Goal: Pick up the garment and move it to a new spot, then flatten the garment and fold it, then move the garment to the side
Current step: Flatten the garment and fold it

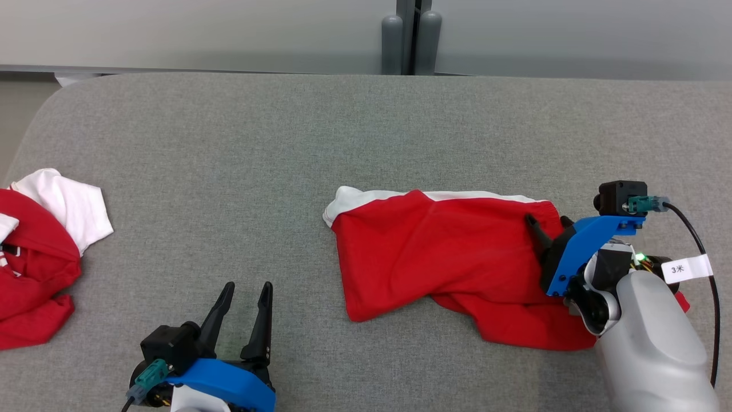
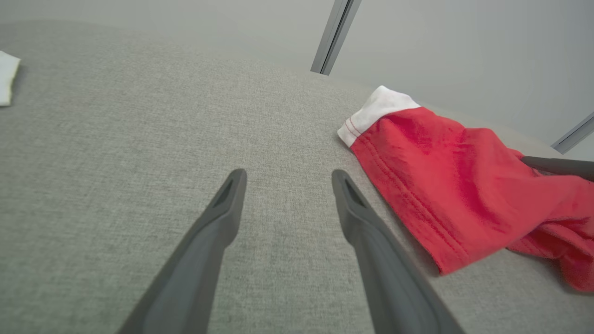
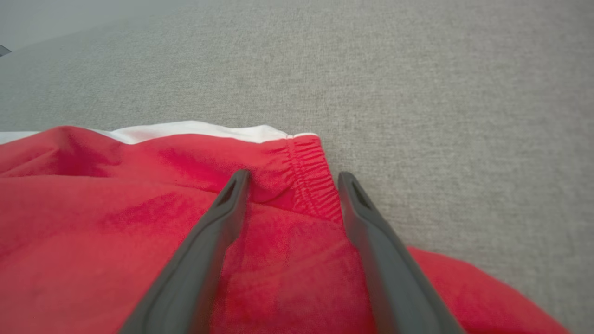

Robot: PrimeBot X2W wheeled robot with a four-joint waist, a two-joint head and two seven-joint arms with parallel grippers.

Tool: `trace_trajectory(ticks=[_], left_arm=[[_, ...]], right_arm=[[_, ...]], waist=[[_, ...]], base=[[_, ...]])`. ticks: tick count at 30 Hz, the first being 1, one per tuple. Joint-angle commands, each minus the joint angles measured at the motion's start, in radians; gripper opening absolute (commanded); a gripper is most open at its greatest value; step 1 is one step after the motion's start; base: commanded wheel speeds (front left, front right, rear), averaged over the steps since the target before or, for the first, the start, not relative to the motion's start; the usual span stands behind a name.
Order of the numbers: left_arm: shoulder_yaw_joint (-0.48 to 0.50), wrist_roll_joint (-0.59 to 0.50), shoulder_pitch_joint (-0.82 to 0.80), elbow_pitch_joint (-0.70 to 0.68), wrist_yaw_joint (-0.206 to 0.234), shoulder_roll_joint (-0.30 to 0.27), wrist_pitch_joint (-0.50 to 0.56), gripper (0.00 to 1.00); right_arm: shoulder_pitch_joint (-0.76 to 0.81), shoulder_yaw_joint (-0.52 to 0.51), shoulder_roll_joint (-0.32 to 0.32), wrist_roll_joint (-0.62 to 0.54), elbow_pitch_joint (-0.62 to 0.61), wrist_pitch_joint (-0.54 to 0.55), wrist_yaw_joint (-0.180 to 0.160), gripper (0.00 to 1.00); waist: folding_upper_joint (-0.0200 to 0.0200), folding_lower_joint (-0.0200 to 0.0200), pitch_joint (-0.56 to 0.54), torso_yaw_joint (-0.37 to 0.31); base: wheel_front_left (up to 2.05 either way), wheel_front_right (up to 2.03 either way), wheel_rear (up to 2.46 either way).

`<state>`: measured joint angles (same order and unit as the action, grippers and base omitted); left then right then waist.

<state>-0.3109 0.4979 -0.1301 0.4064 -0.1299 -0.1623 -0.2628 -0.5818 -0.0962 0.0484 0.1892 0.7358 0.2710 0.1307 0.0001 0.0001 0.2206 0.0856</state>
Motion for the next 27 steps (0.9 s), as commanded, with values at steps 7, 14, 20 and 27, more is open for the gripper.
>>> trace_trajectory(ticks=[7, 14, 20, 27], left_arm=[[-0.009, 0.01, -0.028, -0.008, -0.002, -0.013, -0.003, 1.0], [-0.016, 0.018, -0.04, -0.009, -0.002, -0.023, -0.003, 1.0], [-0.019, 0.014, -0.026, 0.011, -0.002, -0.018, -0.003, 1.0], [-0.025, -0.005, 0.002, 0.043, -0.002, 0.014, -0.003, 1.0]], right_arm=[[-0.037, -0.012, 0.004, 0.0, 0.039, 0.0, 0.0, 1.0], [-0.071, 0.041, 0.004, -0.019, 0.026, -0.072, 0.0, 0.0], [-0.102, 0.091, 0.003, -0.104, -0.038, -0.242, 0.0, 0.0], [-0.213, 0.286, 0.003, -0.083, -0.105, -0.442, 0.0, 0.0]], waist=[[-0.0001, -0.0001, 0.021, 0.005], [-0.0001, -0.0001, 0.034, 0.018], [-0.0001, -0.0001, 0.005, 0.034], [-0.0001, -0.0001, -0.072, 0.078]], base=[[0.0, 0.0, 0.0], [0.0, 0.0, 0.0], [0.0, 0.0, 0.0], [0.0, 0.0, 0.0]])
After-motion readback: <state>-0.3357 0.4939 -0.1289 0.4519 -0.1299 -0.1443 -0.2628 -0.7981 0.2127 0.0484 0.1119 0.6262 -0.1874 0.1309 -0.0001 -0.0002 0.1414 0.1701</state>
